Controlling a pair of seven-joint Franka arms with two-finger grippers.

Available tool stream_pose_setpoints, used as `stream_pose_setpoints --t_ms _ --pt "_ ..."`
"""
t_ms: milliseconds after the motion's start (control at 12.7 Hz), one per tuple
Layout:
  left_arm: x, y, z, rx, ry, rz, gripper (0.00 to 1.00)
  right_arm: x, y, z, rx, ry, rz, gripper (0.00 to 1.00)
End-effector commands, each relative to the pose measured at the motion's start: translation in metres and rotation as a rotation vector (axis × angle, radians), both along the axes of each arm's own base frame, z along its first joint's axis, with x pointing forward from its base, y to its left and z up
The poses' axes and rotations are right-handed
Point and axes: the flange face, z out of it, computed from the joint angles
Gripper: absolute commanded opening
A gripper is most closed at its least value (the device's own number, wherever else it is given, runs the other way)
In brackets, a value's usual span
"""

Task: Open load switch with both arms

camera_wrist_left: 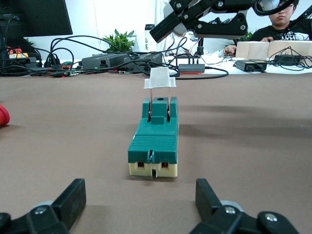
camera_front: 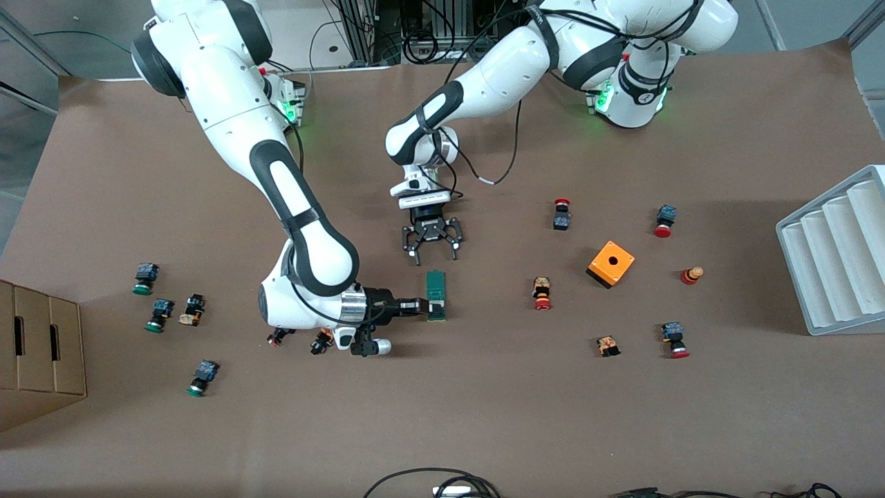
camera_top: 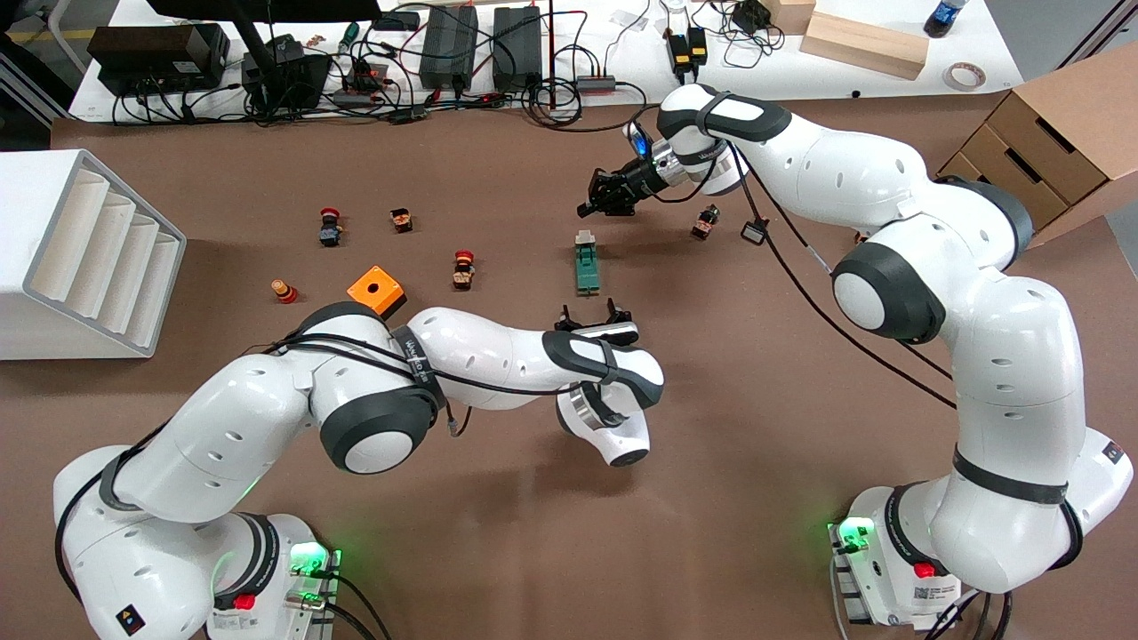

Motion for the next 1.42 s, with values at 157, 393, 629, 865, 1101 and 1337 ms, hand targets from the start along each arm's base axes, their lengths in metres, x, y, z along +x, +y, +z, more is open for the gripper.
stream_pose_setpoints --t_ms 157,393,629,865,1101,1337 --pt "-0.006 -0.003 -0.022 0.006 0.022 -0.011 1.0 -0.001 -0.008 -0.015 0.007 -0.012 0.008 0.0" --pt "-0.006 -0.003 -0.022 0.006 0.022 -0.011 1.0 0.0 -0.011 -0.02 0.0 -0.016 0.01 0.0" --pt "-0.006 -0.003 -0.022 0.006 0.022 -0.011 1.0 -0.001 -0.011 -0.026 -0.004 -0.019 0.015 0.0" --pt "-0.006 -0.003 -0.022 0.006 0.022 -0.011 1.0 -0.002 -0.011 -0.03 -0.007 -0.017 0.012 0.0" --pt "-0.006 -0.003 -0.022 0.006 0.021 -0.012 1.0 -0.003 -0.008 -0.03 -0.007 -0.017 0.016 0.0" --pt "-0.006 -0.003 -0.023 0.005 0.023 -0.012 1.0 -0.005 -0.005 -0.033 -0.009 -0.013 0.021 0.0"
